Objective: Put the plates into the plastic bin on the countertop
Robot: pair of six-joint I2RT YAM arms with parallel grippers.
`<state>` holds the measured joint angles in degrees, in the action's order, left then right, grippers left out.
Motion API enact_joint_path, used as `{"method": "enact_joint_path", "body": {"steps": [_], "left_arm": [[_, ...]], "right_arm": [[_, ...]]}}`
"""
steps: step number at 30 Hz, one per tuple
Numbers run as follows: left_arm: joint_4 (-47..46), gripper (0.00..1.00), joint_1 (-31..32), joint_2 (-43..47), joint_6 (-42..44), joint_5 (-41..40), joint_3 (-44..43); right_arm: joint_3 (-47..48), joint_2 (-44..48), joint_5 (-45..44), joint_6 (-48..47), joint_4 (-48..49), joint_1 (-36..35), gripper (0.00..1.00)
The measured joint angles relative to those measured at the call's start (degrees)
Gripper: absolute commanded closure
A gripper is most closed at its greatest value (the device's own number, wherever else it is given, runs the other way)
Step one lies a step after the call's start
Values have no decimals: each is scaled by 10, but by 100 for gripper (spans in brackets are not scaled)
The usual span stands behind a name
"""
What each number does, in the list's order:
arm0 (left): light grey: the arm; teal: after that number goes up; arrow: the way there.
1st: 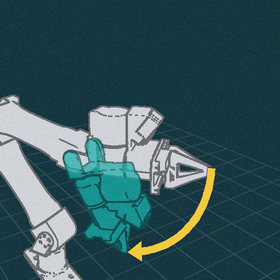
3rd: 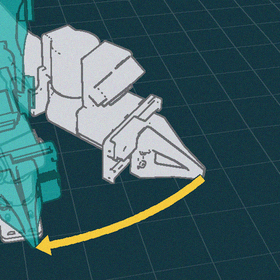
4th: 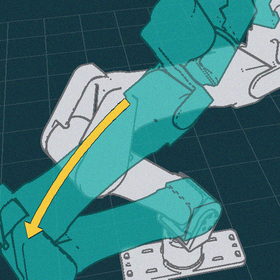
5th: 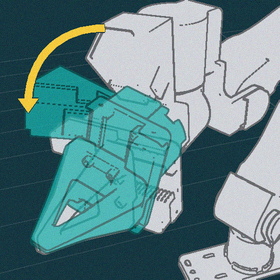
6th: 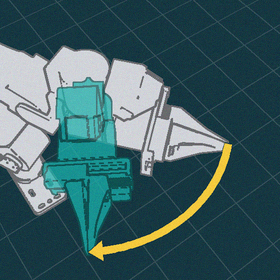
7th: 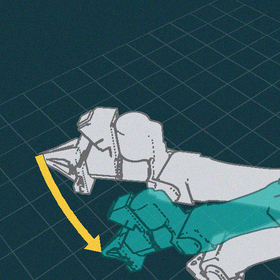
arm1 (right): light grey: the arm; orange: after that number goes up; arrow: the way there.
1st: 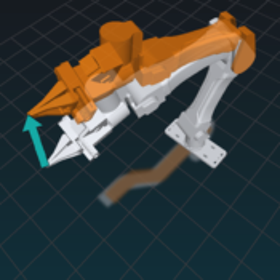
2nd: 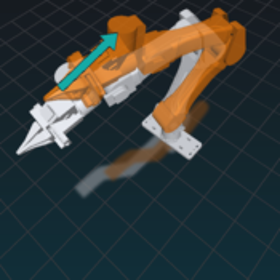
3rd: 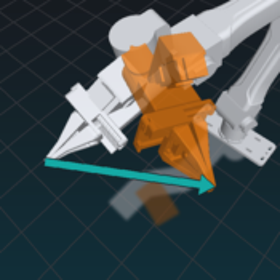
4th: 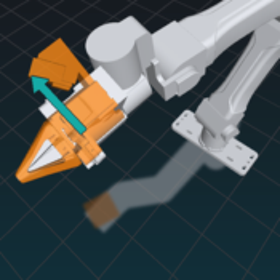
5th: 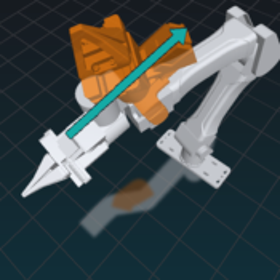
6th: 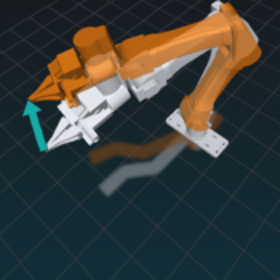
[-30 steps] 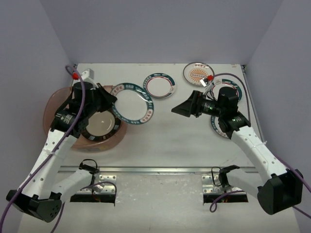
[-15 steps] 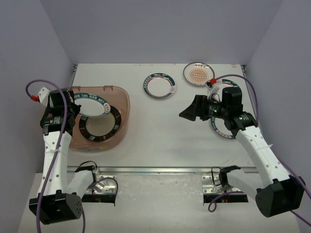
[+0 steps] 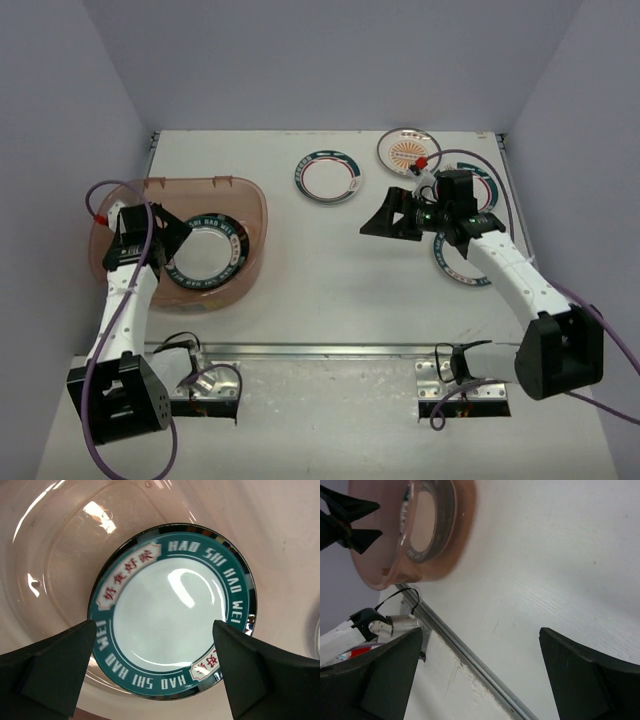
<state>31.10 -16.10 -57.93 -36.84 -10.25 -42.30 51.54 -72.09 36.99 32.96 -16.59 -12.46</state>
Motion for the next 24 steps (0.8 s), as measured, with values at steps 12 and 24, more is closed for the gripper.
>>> {"method": "enact_joint_path", "body": {"steps": [12, 24], "left_arm": [[87, 0, 0, -23, 51, 26, -66], [86, 0, 22, 291, 158, 347, -112]], "right_arm": [[130, -393, -202, 141, 128, 1, 1], [437, -646, -186, 214, 198, 5, 64]]}}
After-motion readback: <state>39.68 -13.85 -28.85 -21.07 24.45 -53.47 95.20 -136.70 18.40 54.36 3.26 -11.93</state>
